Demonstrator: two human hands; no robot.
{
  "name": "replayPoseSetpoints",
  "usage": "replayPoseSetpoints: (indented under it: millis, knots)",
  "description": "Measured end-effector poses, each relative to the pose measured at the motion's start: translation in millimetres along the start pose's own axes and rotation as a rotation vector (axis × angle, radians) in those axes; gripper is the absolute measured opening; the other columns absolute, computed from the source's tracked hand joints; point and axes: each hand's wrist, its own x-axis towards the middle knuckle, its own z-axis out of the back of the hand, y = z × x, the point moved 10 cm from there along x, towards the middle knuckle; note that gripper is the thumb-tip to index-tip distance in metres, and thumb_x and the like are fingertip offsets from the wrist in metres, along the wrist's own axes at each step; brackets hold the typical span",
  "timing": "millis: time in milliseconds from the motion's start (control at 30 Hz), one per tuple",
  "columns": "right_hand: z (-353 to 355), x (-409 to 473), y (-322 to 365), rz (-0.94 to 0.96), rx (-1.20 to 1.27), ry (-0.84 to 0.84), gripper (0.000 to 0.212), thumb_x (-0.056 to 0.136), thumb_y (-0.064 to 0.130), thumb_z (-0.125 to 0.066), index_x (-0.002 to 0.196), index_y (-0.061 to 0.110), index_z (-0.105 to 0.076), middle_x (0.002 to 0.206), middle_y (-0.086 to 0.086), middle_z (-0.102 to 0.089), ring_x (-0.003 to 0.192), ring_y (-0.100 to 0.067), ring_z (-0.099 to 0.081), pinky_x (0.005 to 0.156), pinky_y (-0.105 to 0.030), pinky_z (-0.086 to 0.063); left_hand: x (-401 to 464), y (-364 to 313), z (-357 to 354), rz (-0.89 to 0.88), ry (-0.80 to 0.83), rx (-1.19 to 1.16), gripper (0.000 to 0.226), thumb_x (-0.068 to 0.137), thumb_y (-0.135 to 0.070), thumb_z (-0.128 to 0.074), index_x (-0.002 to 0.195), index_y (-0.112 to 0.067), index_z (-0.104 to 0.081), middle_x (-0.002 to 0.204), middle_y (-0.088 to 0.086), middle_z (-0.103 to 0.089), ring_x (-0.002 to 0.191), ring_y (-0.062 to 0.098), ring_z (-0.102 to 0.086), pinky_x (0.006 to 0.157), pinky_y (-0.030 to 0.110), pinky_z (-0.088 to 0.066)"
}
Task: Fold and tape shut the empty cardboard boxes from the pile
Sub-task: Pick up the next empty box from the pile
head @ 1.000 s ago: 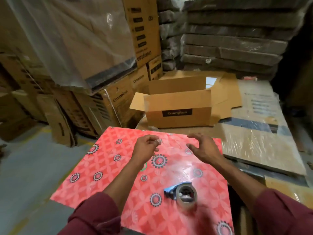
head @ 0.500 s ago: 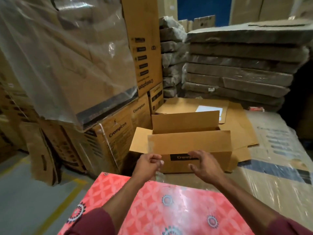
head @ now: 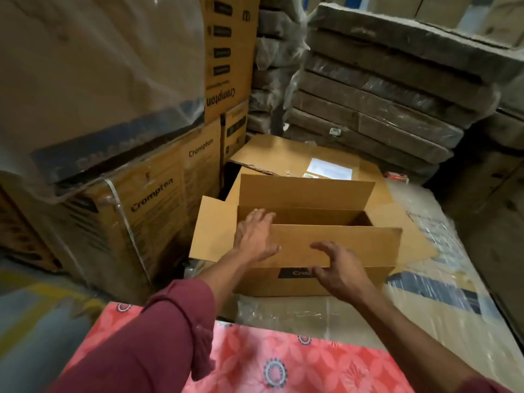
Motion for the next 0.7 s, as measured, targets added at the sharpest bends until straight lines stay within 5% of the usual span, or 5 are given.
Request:
replayPoseSetpoints:
  millis: [133,300,400,633,700]
  knots:
    - [-17,2,-3,-0.014,0.017,0.015,0.054,0.091,0.035,-0.077,0.142,0.035,-0.058,0.144,0.007,-0.057,0.111,-0.009,-0.060,0.098,-0.027,-0.049,34,11,-42,0.019,0.188,0.167,0.108,0.082,-0.062,-0.078,0.164,-0.023,-0.019,0.168,0.007,-0.032,0.160,0.031,-0.015,0.126,0.060,-0.005]
    - [-14,-9,-27,-0.050,-0.057,0.027,0.056,0.089,0.032,-0.079,0.141,0.031,-0.060,0.138,0.006,-0.061,0.121,-0.014,-0.059,0.102,-0.031,-0.049,41,10,-40,0.013,0.135,0.150,0.032,0.091,-0.028,-0.080,0.120,-0.023,-0.067,0.117,0.003,-0.070,0.109,0.026,-0.066,0.105,0.053,-0.049]
    - [-1,-20,-39,-0.067,-0.100,-0.018,0.058,0.087,0.032,-0.080,0.141,0.030,-0.059,0.136,0.005,-0.063,0.125,-0.016,-0.056,0.105,-0.032,-0.045,31,-5,-13,-0.042,0.028,0.034,0.024,0.091,-0.026,-0.079,0.113,-0.023,-0.071,0.107,0.000,-0.071,0.093,0.024,-0.070,0.079,0.041,-0.061]
    - [53,-54,-23,-0.039,-0.160,-0.109,0.068,0.084,0.033,-0.081,0.146,0.033,-0.053,0.141,0.003,-0.060,0.127,-0.021,-0.055,0.107,-0.036,-0.046,-19,-47,104,-0.259,-0.248,0.178,0.016,0.098,-0.028,-0.066,0.083,-0.022,-0.063,0.087,-0.008,-0.055,0.067,0.010,-0.055,0.045,0.021,-0.028]
    - [74,-71,-7,-0.019,-0.156,-0.169,0.072,0.084,0.034,-0.081,0.149,0.033,-0.050,0.143,0.003,-0.057,0.128,-0.020,-0.053,0.108,-0.036,-0.045,-49,-47,138,-0.262,-0.274,0.197,0.014,0.097,-0.029,-0.068,0.085,-0.022,-0.067,0.087,-0.010,-0.053,0.066,0.009,-0.054,0.047,0.023,-0.037]
